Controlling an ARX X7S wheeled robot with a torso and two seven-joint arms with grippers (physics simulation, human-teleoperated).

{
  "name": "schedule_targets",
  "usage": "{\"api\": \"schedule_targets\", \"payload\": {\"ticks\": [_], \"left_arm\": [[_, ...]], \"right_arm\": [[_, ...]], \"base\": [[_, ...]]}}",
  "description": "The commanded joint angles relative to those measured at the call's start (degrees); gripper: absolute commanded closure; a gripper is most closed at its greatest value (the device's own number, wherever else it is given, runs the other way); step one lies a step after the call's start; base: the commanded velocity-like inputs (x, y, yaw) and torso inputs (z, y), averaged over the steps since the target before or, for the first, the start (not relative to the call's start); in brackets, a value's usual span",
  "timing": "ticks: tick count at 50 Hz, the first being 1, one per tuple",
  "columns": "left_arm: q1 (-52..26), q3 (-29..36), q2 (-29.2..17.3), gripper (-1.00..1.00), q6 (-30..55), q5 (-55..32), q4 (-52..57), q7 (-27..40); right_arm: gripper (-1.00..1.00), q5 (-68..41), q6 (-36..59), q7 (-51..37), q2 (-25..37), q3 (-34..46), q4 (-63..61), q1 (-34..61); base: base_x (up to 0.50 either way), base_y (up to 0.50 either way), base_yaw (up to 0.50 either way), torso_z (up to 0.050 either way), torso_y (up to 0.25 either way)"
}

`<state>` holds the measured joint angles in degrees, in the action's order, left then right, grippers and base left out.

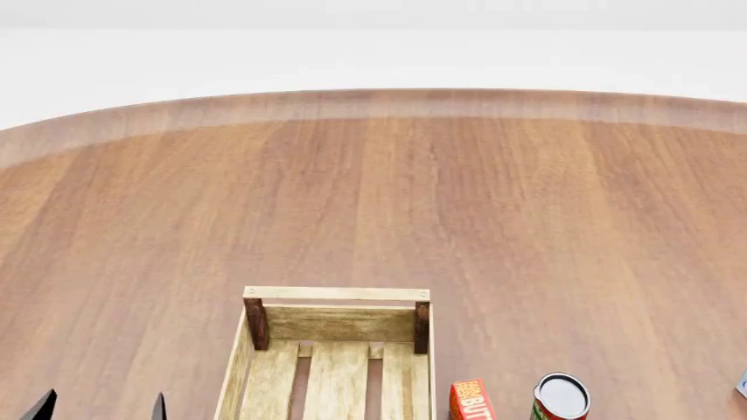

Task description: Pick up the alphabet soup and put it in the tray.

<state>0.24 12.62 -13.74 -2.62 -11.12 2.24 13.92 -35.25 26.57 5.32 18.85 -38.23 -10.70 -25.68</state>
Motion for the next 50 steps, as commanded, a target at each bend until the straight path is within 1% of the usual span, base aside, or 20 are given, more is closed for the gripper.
{"api": "schedule_targets", "payload": {"ticks": [1,19,47,48,50], "left_arm": [[0.1,0.1,-0.3,-1.0,0.1,-0.3,0.3,0.4],[0.2,0.6,-0.8,-1.0,0.4,-0.5,1.0,0.9],[0.1,1.0,-1.2,-1.0,0.0,-1.2,0.6,1.5],[0.1,1.0,-1.2,-1.0,0.0,-1.1,0.7,1.5],[0.1,1.1,-1.3,-1.0,0.0,-1.1,0.7,1.6]], "right_arm": [[-1.0,1.6,-0.4,-0.2,0.0,2.4,2.2,1.9],[-1.0,3.1,-2.4,1.1,0.0,4.0,7.3,3.6],[-1.0,4.2,-4.0,0.9,0.1,4.6,10.8,5.3],[1.0,4.1,-4.0,1.0,0.1,4.5,10.7,5.2],[1.0,4.1,-4.1,1.1,0.0,4.6,10.5,5.1]], "base": [[0.0,0.0,0.0,0.0,0.0],[0.0,0.0,0.0,0.0,0.0],[0.0,0.0,0.0,0.0,0.0],[0.0,0.0,0.0,0.0,0.0],[0.0,0.0,0.0,0.0,0.0]]}}
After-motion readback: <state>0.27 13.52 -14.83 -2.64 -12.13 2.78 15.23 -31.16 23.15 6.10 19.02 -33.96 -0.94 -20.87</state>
